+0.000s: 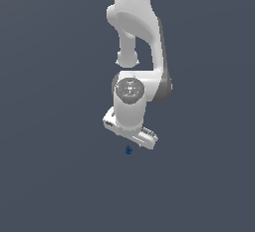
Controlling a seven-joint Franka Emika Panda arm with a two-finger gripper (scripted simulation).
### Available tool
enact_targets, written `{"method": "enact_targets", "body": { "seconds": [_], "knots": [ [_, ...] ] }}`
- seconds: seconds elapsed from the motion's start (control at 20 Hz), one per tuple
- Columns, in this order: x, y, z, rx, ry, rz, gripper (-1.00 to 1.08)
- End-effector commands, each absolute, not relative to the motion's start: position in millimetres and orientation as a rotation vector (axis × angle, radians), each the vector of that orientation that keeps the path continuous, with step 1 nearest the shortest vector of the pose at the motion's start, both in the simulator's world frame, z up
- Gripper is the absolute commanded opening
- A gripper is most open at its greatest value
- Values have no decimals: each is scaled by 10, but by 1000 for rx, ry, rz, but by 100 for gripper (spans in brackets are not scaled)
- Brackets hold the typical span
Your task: Pick up the object and move it to a goal position.
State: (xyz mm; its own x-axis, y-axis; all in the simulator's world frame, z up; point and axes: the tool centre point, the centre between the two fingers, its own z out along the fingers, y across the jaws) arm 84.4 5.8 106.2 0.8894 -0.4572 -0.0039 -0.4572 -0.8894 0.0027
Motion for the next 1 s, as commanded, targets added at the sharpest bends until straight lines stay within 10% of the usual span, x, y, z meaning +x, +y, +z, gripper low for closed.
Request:
{"method": "enact_targets", "body": {
  "seconds": [0.0,0.95],
  "knots": [
    [905,56,1008,3036,-803,-4,100],
    [972,53,590,3013,-891,0,100]
  ]
}}
